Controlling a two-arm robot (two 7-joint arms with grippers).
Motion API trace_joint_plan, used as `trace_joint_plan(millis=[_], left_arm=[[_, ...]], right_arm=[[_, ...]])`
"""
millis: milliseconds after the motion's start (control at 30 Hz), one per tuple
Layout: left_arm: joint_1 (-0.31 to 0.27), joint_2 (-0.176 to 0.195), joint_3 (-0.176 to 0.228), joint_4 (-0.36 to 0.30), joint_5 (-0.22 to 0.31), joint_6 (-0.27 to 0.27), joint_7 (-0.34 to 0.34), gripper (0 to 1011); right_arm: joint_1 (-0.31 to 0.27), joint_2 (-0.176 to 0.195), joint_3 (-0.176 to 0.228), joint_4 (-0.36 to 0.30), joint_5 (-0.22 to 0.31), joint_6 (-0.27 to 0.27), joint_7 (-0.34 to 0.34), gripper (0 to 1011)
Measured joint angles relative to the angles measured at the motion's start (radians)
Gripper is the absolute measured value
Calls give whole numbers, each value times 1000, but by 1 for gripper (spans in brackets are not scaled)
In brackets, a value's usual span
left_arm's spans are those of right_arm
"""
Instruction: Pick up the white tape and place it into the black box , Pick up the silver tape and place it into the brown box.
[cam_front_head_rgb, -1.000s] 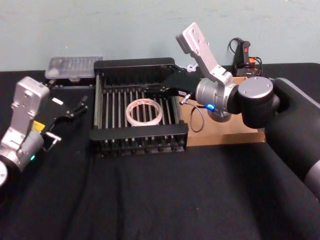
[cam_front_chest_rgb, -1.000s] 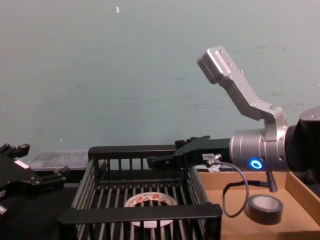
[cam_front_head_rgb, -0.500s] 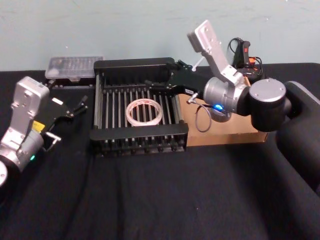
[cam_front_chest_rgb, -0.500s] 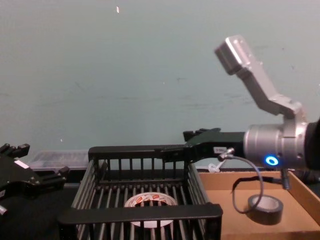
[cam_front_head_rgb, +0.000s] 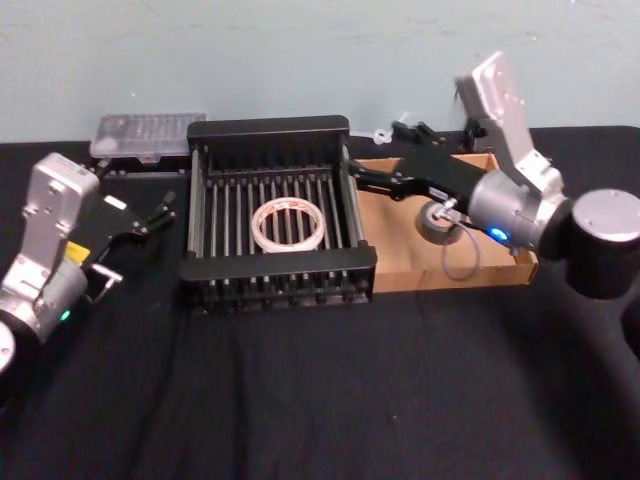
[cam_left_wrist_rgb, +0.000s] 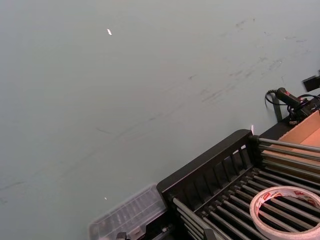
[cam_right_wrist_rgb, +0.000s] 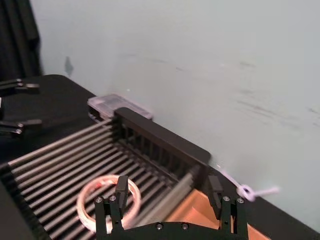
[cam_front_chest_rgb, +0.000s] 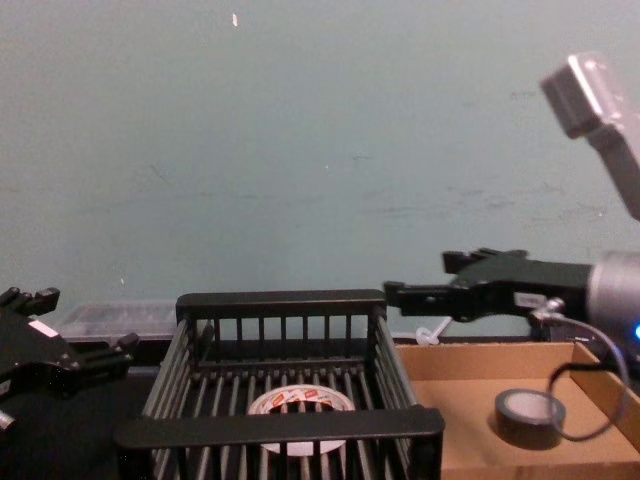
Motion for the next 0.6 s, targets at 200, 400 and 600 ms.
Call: trace_joint_plan(millis=[200,400,600], left_arm=[[0,0,0,0,0,0,0,1001],[0,0,0,0,0,0,0,1001],[0,0,0,0,0,0,0,1001]], right_arm=[[-72,35,49,-44,6,-2,-44,1003],[-142,58,101,-74,-9,-21,-103,1002],[-196,64,139,-91,-50,-59,-174,1002]])
